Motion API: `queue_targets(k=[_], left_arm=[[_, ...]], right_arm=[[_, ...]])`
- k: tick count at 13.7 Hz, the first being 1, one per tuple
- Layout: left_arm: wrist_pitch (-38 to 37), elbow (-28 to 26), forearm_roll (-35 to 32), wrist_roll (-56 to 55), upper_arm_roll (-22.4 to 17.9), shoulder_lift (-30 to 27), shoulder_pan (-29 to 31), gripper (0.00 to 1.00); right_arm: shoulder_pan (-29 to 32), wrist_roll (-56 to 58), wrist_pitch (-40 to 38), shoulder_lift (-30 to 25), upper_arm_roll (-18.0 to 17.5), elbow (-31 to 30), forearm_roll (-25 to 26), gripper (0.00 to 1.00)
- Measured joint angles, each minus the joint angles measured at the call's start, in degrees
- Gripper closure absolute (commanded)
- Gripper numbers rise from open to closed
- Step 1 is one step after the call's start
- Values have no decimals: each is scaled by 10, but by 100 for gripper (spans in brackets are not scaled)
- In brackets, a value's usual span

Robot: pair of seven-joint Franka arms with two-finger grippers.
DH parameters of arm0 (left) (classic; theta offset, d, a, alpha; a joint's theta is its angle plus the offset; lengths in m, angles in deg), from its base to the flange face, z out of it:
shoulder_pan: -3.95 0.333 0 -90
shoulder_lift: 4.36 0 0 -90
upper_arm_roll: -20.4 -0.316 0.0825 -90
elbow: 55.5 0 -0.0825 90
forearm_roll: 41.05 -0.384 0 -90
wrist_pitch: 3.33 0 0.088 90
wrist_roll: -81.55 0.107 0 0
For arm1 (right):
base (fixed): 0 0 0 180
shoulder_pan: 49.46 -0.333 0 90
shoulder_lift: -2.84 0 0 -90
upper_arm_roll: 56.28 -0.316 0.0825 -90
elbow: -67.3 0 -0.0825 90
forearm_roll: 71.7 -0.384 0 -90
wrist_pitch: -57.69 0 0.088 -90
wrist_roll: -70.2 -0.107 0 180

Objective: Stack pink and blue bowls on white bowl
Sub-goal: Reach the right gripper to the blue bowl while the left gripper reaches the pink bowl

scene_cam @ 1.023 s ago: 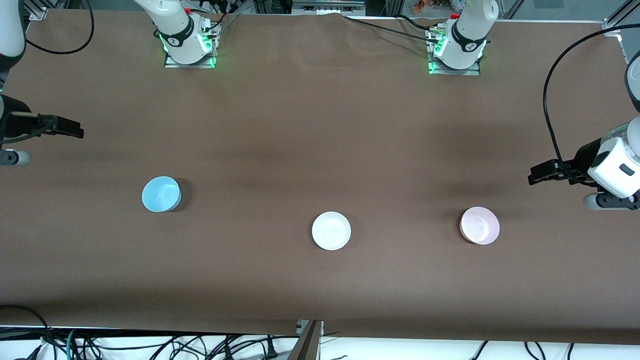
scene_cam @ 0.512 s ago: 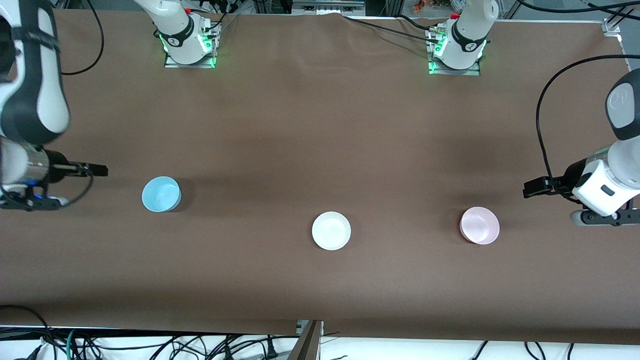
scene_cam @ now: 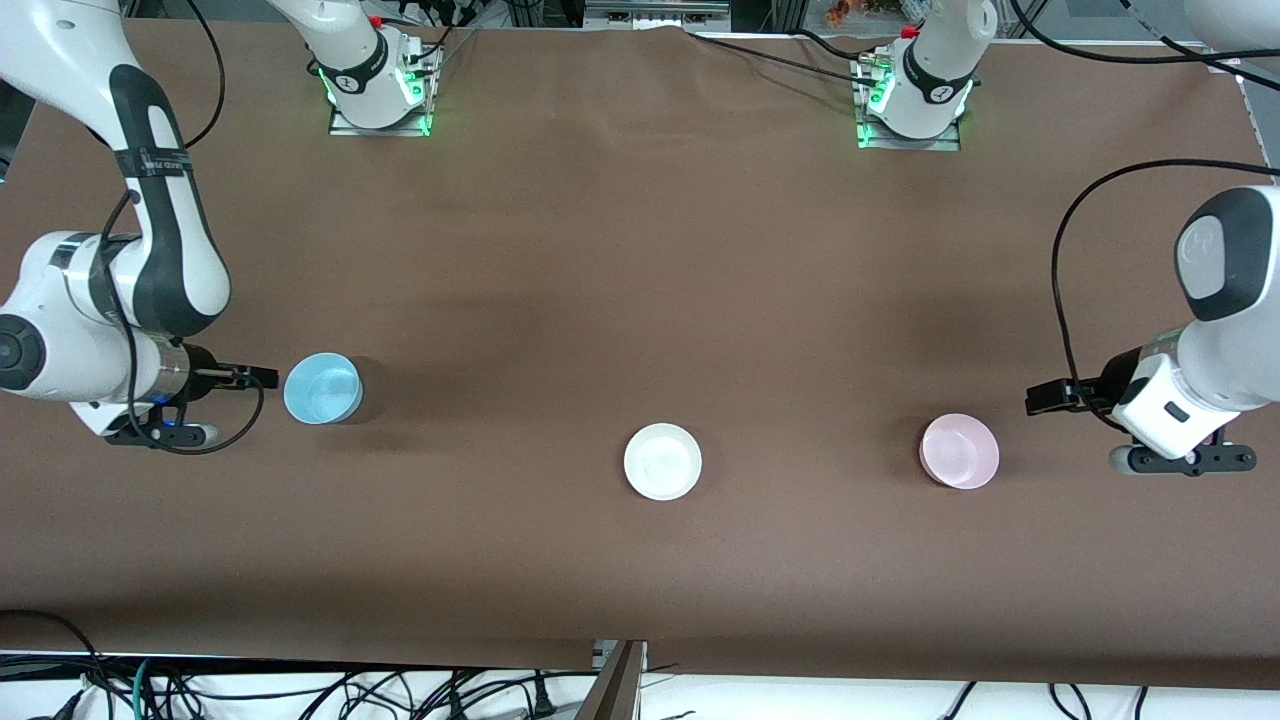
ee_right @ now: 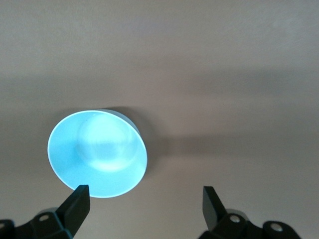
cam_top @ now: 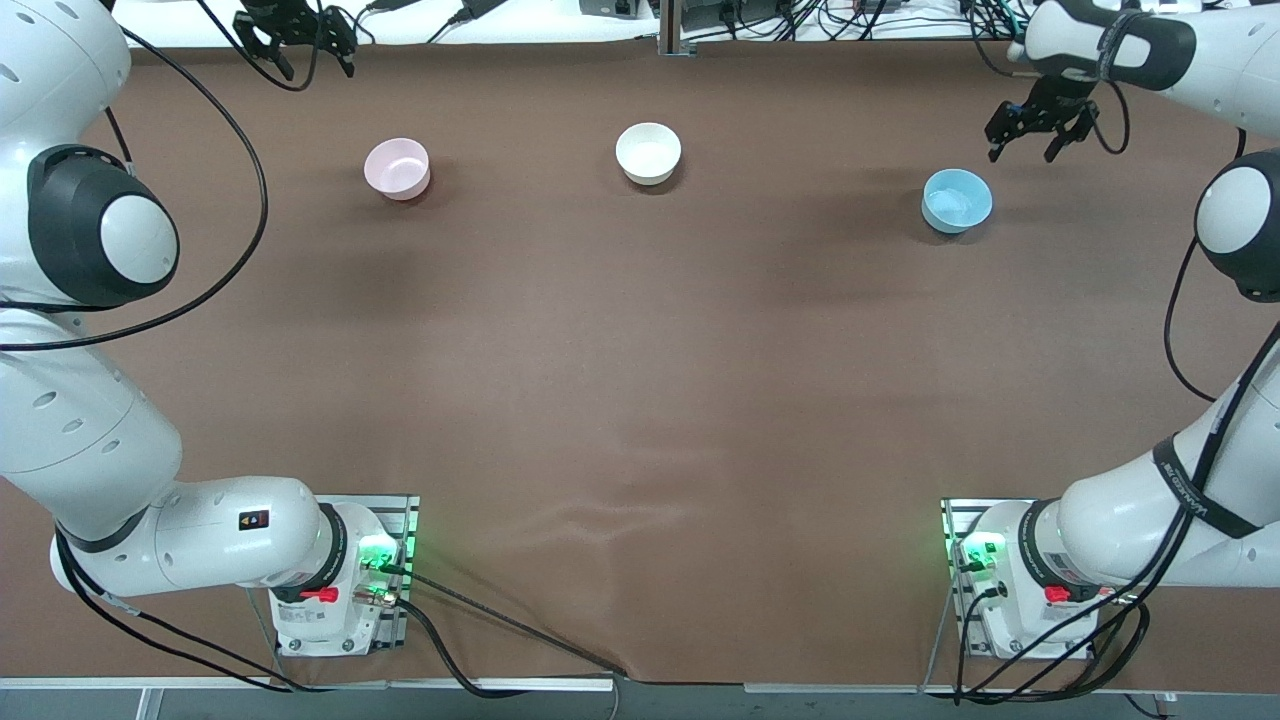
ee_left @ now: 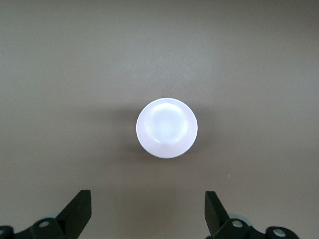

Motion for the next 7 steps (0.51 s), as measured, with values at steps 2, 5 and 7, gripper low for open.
queue_targets(k=[2,5,7], left_arm=[[48,-27,0,25,-1,4,2,0],[124,-70,0,49,-1,11,15,0],[177,-96,-1,59,-1,19,19,0]], right_arm=[[1,15,18,5,0,-12,-26,0],[7,36,43,24,2,-18,-58,0],[9,47,73,34,2,-28,-61,0]])
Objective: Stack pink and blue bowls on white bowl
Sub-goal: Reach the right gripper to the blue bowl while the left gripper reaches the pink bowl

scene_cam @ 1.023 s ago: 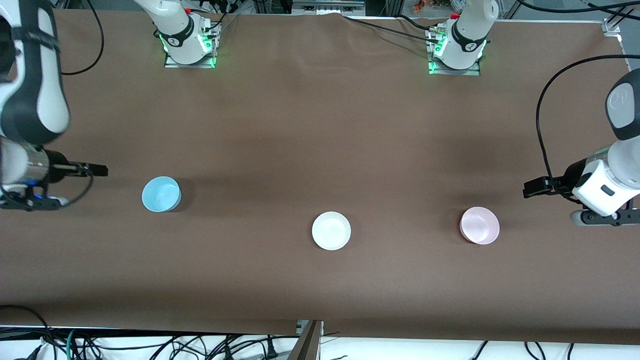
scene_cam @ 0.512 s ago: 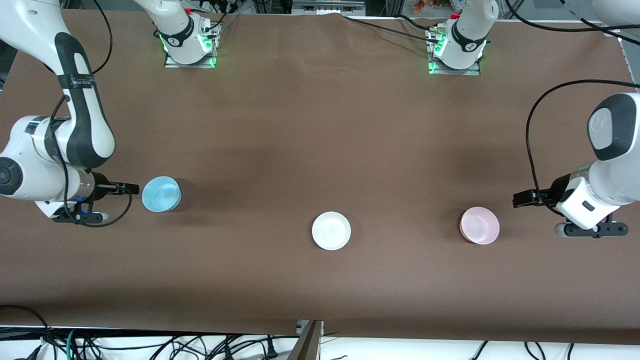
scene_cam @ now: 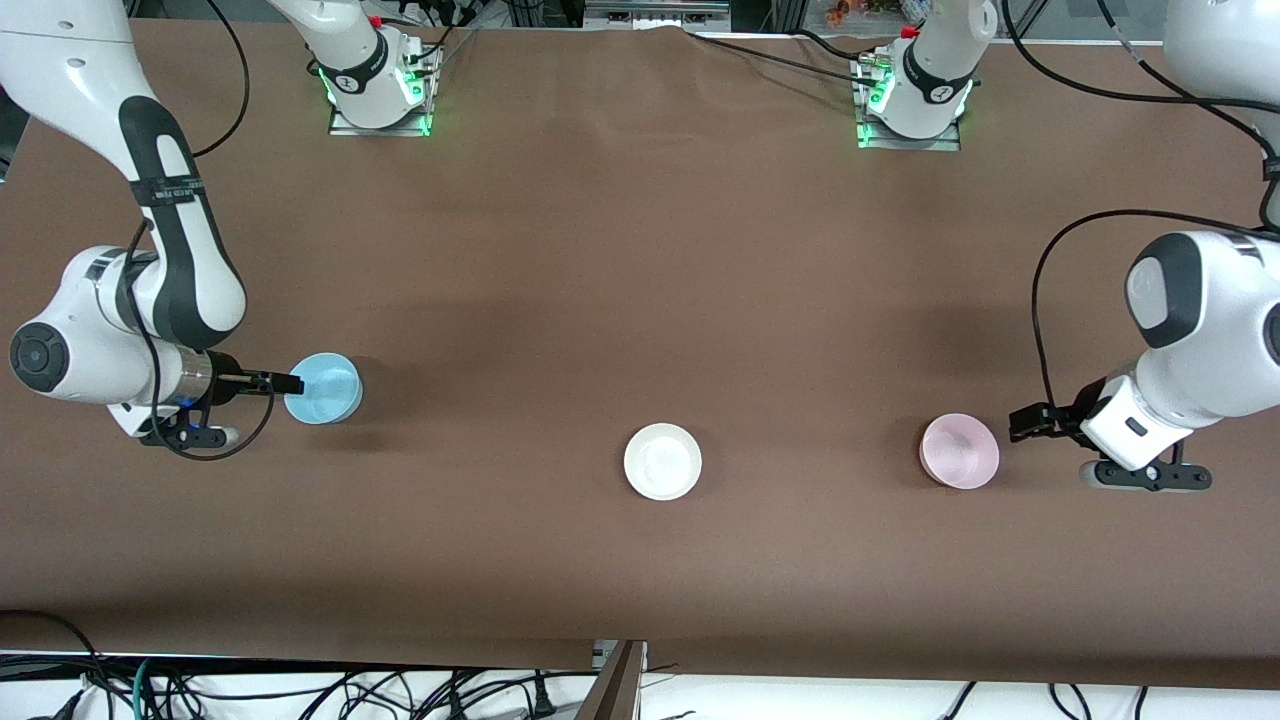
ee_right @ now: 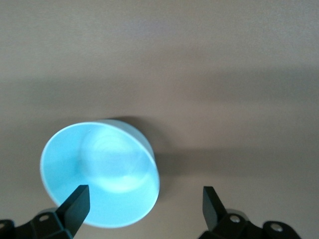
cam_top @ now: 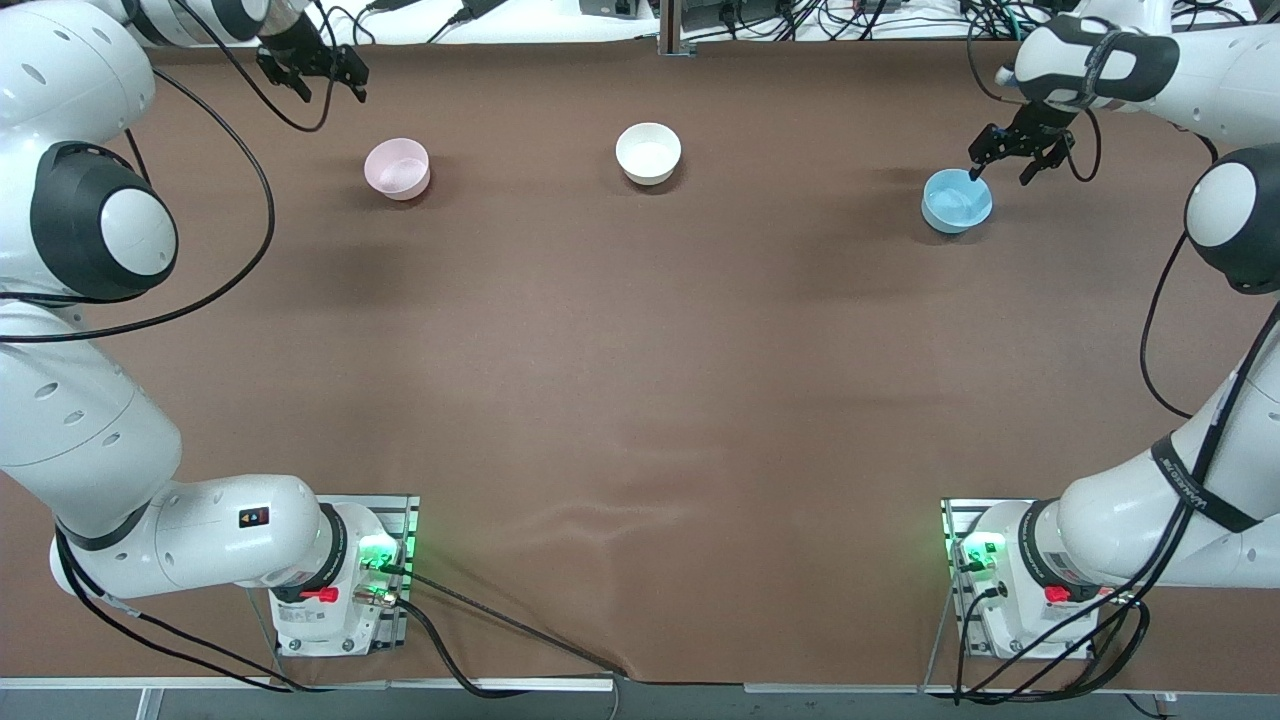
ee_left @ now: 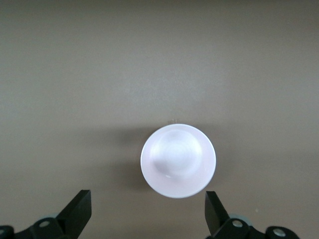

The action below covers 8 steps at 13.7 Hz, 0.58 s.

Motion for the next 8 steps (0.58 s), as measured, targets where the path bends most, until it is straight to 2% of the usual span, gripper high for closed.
queue_targets(k=[3,8], left_arm=[[77,-35,-22,5,0,23,5,0],[161,-69,-38,8,0,57,19,4]], right_arm=[[1,13,39,7,0,-22,-1,9],[1,26,46,9,0,-28,-30,14]])
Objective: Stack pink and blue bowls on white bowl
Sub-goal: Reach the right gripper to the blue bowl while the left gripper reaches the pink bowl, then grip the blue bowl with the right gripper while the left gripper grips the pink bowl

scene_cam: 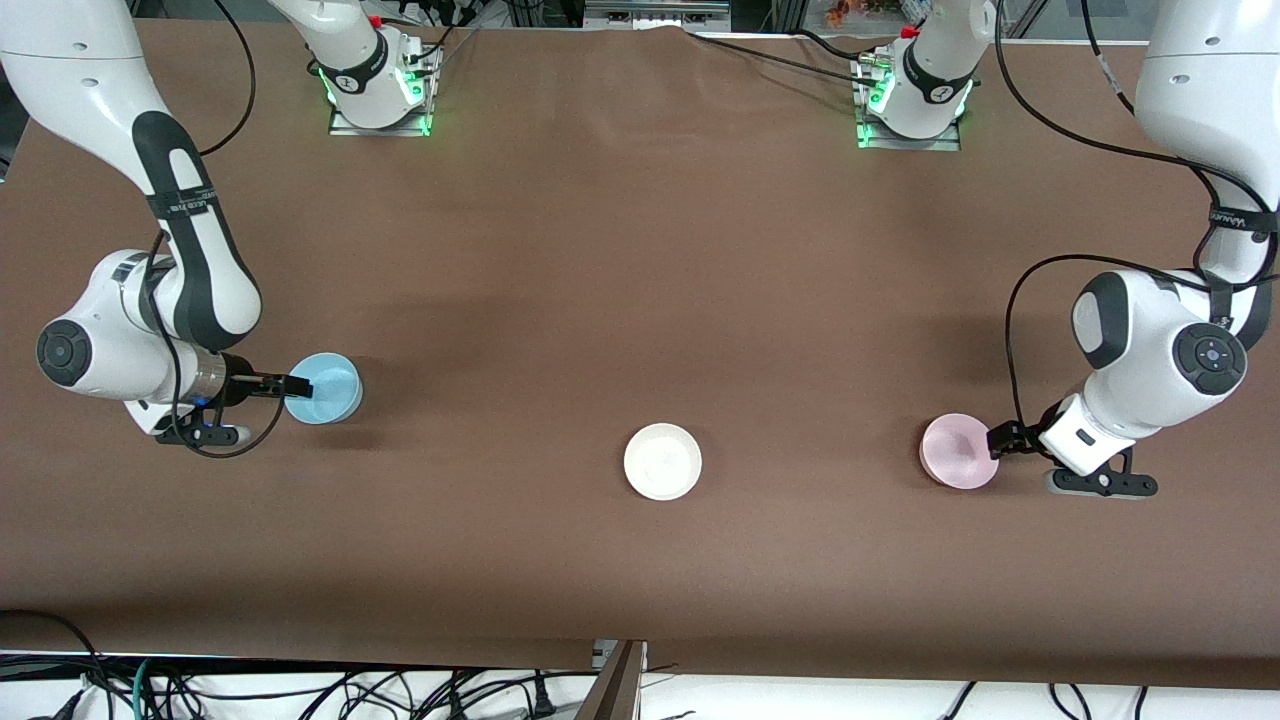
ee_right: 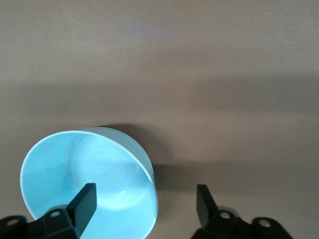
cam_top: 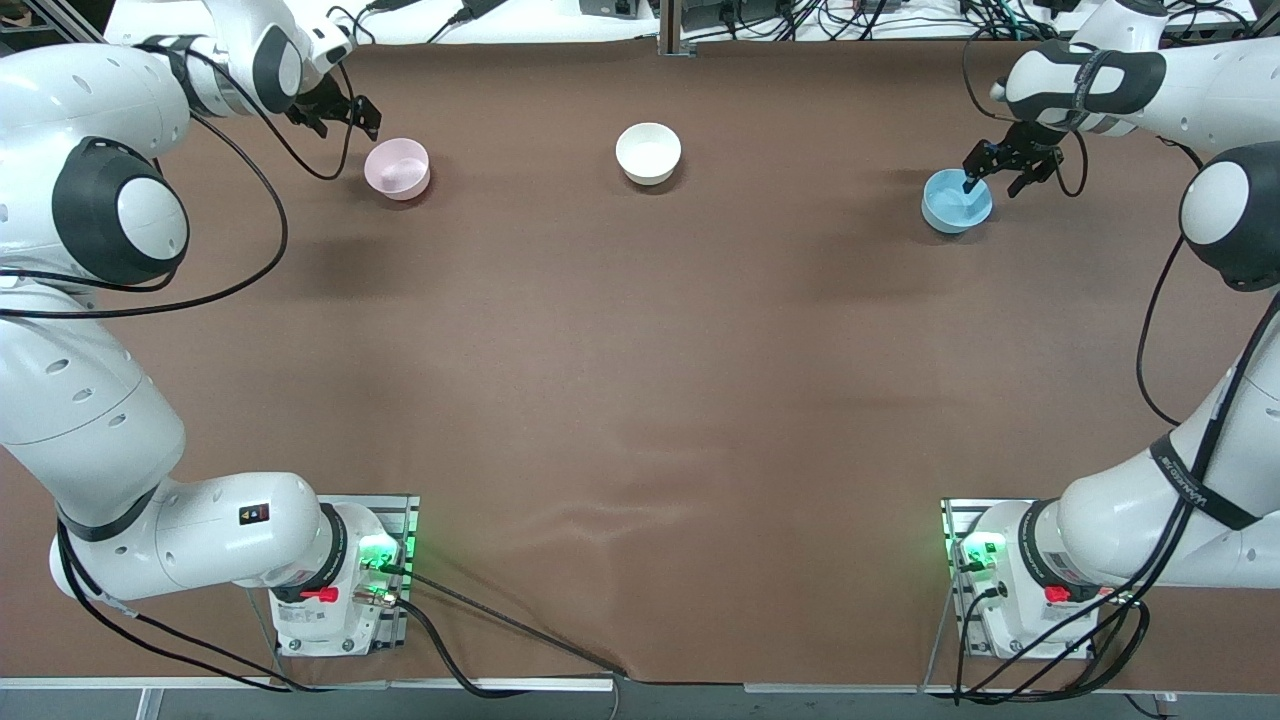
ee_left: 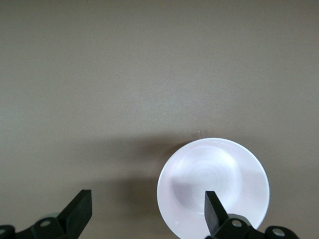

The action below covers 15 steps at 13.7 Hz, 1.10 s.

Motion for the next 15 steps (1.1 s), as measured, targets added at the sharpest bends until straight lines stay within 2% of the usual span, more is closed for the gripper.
queue_targets(k=[2,7,8,12,13,15], left_arm=[[22,-11,0,0,0,7,0,7],[33,-24,0,-3,0,12,1,16],[34,-25,0,-10,0,14,1,18],[55,-39,0,-42,0,23,1,27],[61,-42,0,-46,0,25,1,32],[65,-46,0,-49,0,27,1,37]], right_arm=[[0,10,2,3,0,-1,-7,17],[0,13,4,5,0,-1,-9,37],[0,13,4,5,0,-1,-9,38],[0,26,4,5,0,-1,-9,61],[0,32,4,5,0,-1,-9,71],[0,37,3,5,0,-1,-9,84]])
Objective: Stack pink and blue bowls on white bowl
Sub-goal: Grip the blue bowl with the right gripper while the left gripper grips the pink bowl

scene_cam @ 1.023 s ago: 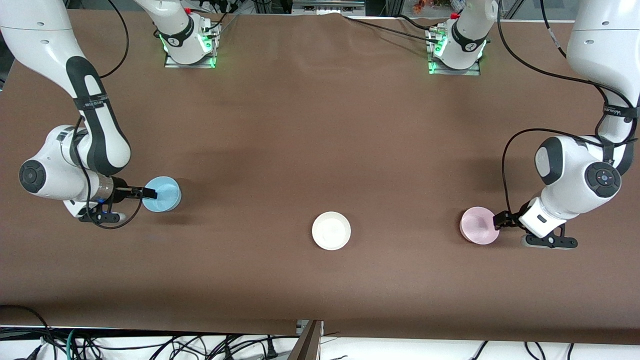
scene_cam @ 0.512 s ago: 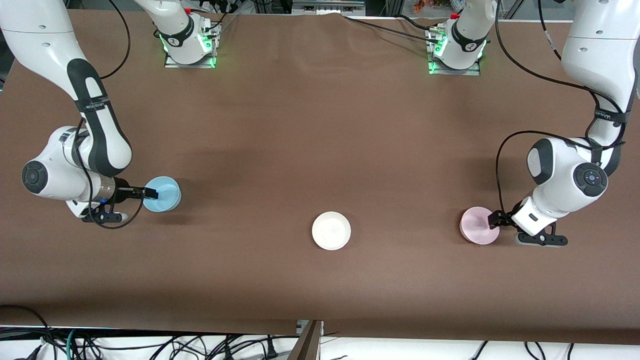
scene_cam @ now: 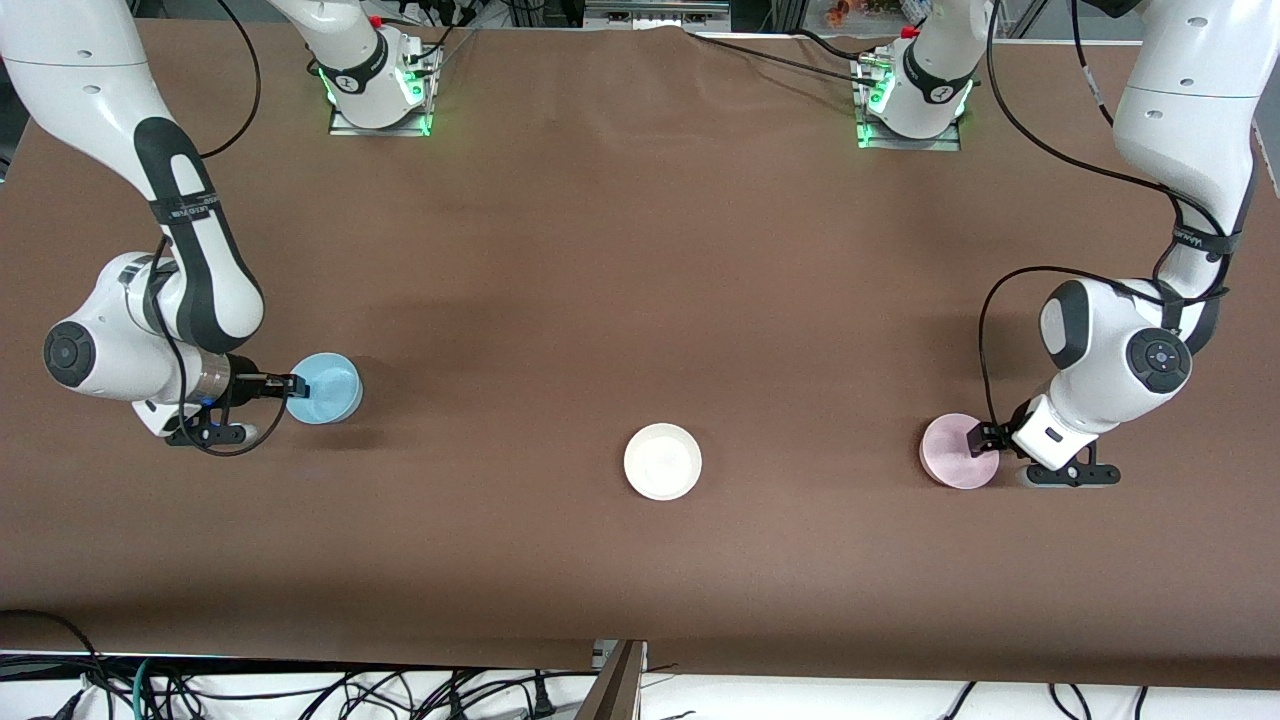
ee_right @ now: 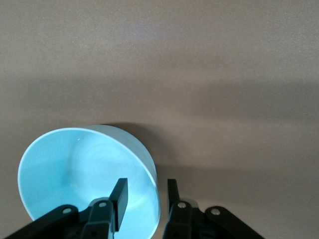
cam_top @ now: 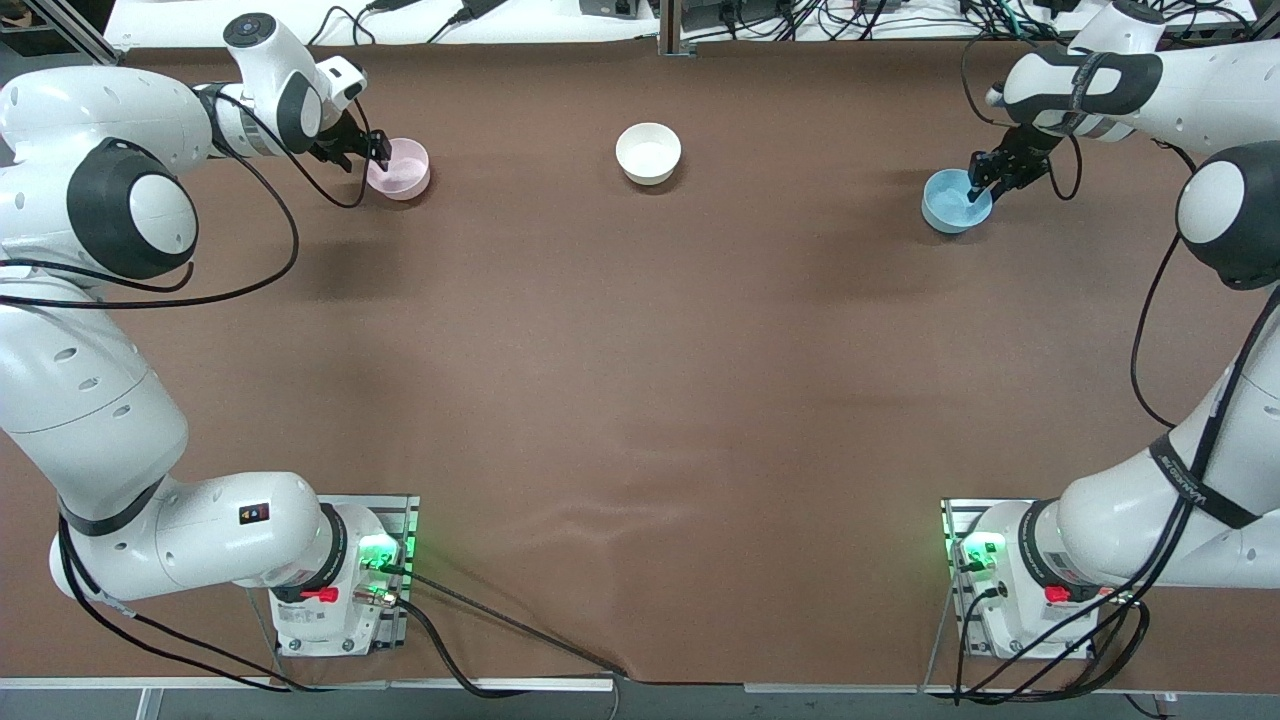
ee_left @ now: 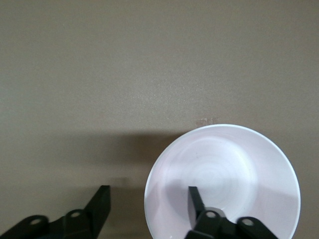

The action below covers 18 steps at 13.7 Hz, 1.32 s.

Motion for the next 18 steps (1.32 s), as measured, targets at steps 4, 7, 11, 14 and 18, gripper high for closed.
queue_targets(k=[4,7,11,14,18], left_arm=[[2,-2,0,-2,1,0,0,47],[3,-2,0,-3,2,0,0,55],[3,-2,0,-3,3,0,0,66],[3,-1,0,-3,4,-4,0,66],[3,-1,0,-3,5,-8,0,74]], right_arm=[[0,6,-4,0,0,0,0,100],[0,17,-13,-1,0,1,-2,100],[0,18,-23,-1,0,5,-3,100],[-1,18,-66,-2,-2,31,-19,100],[-5,18,-121,-4,-8,75,-28,100]])
